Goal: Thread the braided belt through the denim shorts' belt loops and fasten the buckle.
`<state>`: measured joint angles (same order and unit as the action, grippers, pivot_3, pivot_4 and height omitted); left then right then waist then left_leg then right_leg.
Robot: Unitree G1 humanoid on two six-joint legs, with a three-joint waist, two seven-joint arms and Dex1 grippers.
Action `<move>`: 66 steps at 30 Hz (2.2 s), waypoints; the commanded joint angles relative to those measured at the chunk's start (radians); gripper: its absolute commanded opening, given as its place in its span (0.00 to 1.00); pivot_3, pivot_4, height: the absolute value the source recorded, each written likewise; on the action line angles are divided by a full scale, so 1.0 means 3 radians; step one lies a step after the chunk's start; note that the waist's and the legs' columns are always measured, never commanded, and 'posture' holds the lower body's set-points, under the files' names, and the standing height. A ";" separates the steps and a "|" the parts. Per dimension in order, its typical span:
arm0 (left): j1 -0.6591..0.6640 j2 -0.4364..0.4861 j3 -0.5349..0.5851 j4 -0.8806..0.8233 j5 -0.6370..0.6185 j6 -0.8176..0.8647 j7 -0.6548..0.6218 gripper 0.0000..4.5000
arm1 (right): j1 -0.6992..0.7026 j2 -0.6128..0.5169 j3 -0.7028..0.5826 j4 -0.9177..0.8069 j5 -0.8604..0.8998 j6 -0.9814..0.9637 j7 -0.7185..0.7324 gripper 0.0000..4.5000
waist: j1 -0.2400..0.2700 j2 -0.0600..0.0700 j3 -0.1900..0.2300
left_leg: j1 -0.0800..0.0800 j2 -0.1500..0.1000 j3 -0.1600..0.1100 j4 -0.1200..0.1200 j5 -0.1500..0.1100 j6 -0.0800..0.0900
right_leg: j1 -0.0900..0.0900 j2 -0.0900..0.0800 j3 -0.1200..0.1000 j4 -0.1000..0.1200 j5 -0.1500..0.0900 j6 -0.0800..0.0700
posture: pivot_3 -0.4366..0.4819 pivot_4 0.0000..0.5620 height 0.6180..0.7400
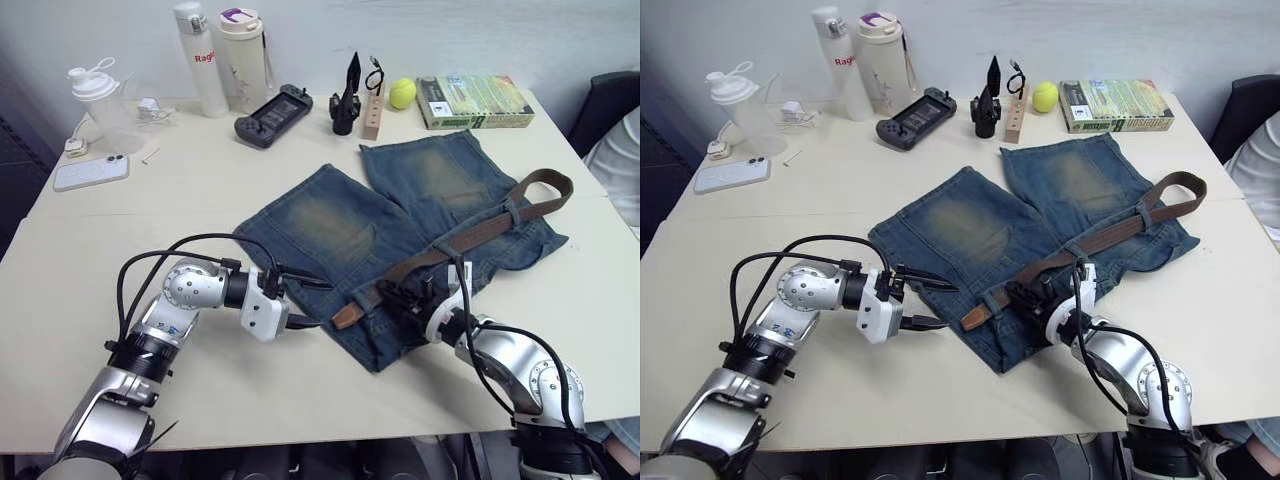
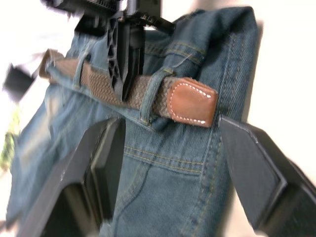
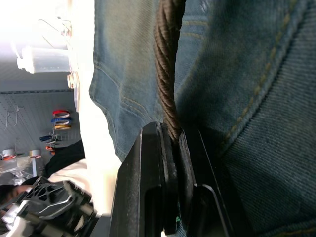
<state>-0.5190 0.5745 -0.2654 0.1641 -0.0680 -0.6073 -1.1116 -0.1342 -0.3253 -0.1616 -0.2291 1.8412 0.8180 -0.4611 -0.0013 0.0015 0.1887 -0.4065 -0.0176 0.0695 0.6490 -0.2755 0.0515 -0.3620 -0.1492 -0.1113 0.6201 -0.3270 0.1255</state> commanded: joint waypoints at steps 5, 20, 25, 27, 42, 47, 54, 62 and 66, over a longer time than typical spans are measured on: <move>-0.0328 -0.0263 -0.0258 0.1178 0.0206 -0.1506 0.0084 0.74 | 0.0008 0.0045 0.0135 -0.0031 0.0436 -0.0135 -0.0446 0.00 | -0.0004 0.0000 0.0000 | -0.0001 0.0000 0.0001 0.0000 -0.0002 0.0004 | -0.0001 0.0000 -0.0013 0.0000 0.0000 0.0000 | 0.48 0.27 0.87; -0.0210 -0.0411 -0.0114 0.1441 0.1422 -0.1784 0.1467 0.74 | -0.0034 0.0207 0.0131 -0.0168 0.0437 -0.0336 -0.0596 0.00 | -0.0002 -0.0002 -0.0001 | 0.0000 0.0002 0.0001 0.0002 -0.0003 0.0005 | 0.0001 -0.0003 -0.0016 0.0001 0.0000 0.0000 | 0.48 0.27 0.87; -0.0194 -0.0393 -0.0125 0.1381 0.1583 -0.1769 0.1807 0.74 | -0.0036 0.0228 0.0125 -0.0167 0.0437 -0.0338 -0.0613 0.00 | -0.0001 -0.0002 -0.0001 | 0.0000 0.0002 0.0000 0.0002 -0.0003 0.0005 | 0.0001 -0.0006 -0.0013 0.0002 0.0000 0.0000 | 0.48 0.27 0.87; -0.0181 -0.0379 -0.0122 0.1362 0.1622 -0.1782 0.1913 0.74 | -0.0040 0.0230 0.0126 -0.0163 0.0437 -0.0338 -0.0615 0.00 | -0.0001 -0.0002 -0.0001 | 0.0000 0.0002 0.0001 0.0002 -0.0003 0.0005 | 0.0001 -0.0006 -0.0013 0.0001 0.0000 0.0000 | 0.48 0.27 0.87; -0.0009 -0.0092 -0.0217 0.0970 0.1045 -0.1671 0.1857 0.74 | -0.0028 0.0211 0.0154 -0.0112 0.0437 -0.0353 -0.0599 0.00 | -0.0009 -0.0001 -0.0001 | -0.0001 0.0008 0.0001 -0.0001 -0.0004 0.0002 | -0.0003 -0.0007 -0.0008 0.0002 0.0000 0.0000 | 0.48 0.27 0.87; -0.0071 -0.0142 -0.0197 0.1010 0.1257 -0.1601 0.1958 0.74 | -0.0016 0.0222 0.0185 -0.0127 0.0436 -0.0373 -0.0593 0.00 | -0.0006 -0.0002 -0.0001 | -0.0001 0.0007 0.0002 0.0000 -0.0004 0.0002 | -0.0003 -0.0006 -0.0009 0.0001 0.0000 0.0000 | 0.48 0.27 0.87; -0.0017 -0.0093 -0.0386 0.0967 0.0972 -0.1616 0.1710 0.74 | -0.0032 0.0220 0.0186 -0.0119 0.0437 -0.0402 -0.0596 0.00 | -0.0009 -0.0001 -0.0001 | -0.0001 0.0008 0.0003 -0.0002 -0.0004 0.0002 | -0.0005 -0.0006 -0.0009 0.0002 0.0000 0.0000 | 0.48 0.27 0.87; -0.0152 -0.0186 -0.0308 0.1088 0.1453 -0.1504 0.1959 0.74 | -0.0051 0.0220 0.0195 -0.0116 0.0437 -0.0396 -0.0590 0.00 | -0.0004 -0.0002 -0.0001 | -0.0001 0.0007 0.0003 -0.0001 -0.0005 0.0002 | -0.0004 -0.0006 -0.0009 0.0002 0.0000 0.0000 | 0.48 0.27 0.87; -0.0162 -0.0209 -0.0293 0.1075 0.1614 -0.1474 0.2104 0.74 | -0.0048 0.0219 0.0200 -0.0120 0.0437 -0.0398 -0.0589 0.00 | -0.0003 -0.0002 -0.0001 | -0.0001 0.0007 0.0004 -0.0001 -0.0005 0.0002 | -0.0004 -0.0006 -0.0009 0.0002 0.0000 0.0000 | 0.48 0.27 0.87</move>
<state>-0.5624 0.5114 -0.3702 0.4892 0.3915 -1.0532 -0.5134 -0.1465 -0.2634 -0.1135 -0.2434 1.9537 0.6972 -0.6434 -0.0022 0.0010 0.1885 -0.4067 -0.0153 0.0706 0.6487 -0.2769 0.0521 -0.3632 -0.1510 -0.1142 0.6206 -0.3270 0.1255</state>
